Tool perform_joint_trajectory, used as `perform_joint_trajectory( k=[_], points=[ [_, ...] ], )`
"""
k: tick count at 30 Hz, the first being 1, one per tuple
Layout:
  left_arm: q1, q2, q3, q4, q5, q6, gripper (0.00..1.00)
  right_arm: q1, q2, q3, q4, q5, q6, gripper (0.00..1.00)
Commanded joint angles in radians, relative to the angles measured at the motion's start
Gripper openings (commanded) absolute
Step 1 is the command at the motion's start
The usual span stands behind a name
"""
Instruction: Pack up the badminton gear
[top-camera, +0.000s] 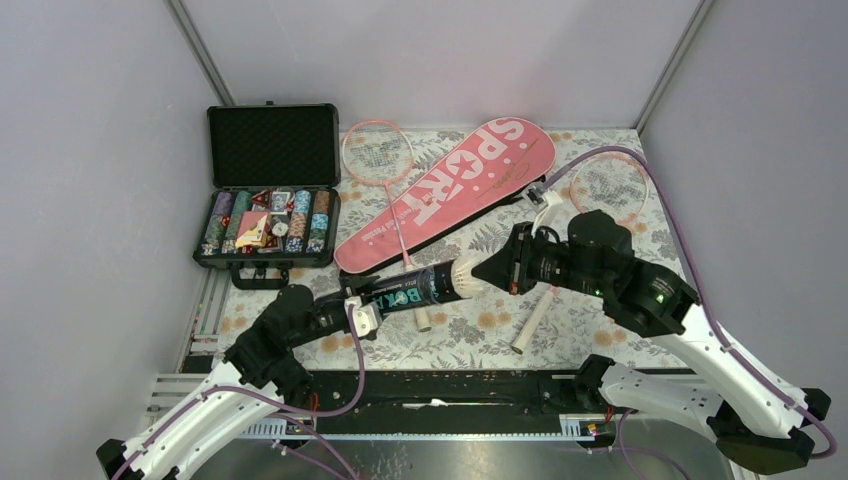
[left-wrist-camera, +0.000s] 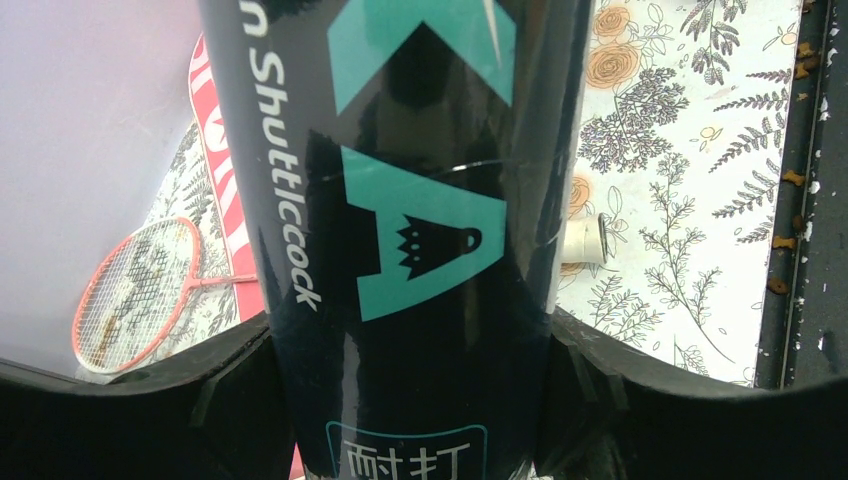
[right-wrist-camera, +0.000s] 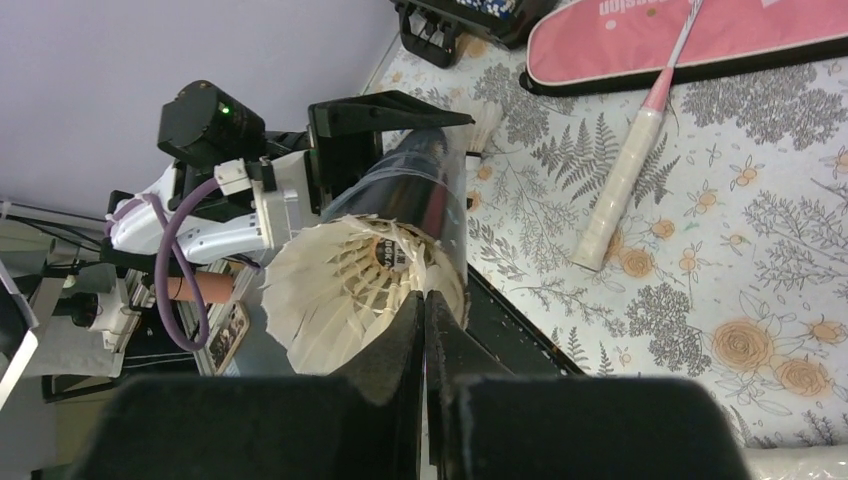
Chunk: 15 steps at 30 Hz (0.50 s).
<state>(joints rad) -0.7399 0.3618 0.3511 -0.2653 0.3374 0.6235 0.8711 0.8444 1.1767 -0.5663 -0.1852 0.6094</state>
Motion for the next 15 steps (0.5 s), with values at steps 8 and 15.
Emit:
perform_joint_trajectory(
  k=[8, 15],
  points=[
    [0.002, 0.011, 0.042, 0.112, 0.023, 0.004, 0.36, -0.003, 0.021, -0.076, 0.116, -0.004, 0.119, 0.00],
    [0.002, 0.033, 0.056, 0.108, 0.012, -0.019, 0.36, -0.001, 0.039, -0.132, 0.180, -0.039, 0.173, 0.00]
  ],
)
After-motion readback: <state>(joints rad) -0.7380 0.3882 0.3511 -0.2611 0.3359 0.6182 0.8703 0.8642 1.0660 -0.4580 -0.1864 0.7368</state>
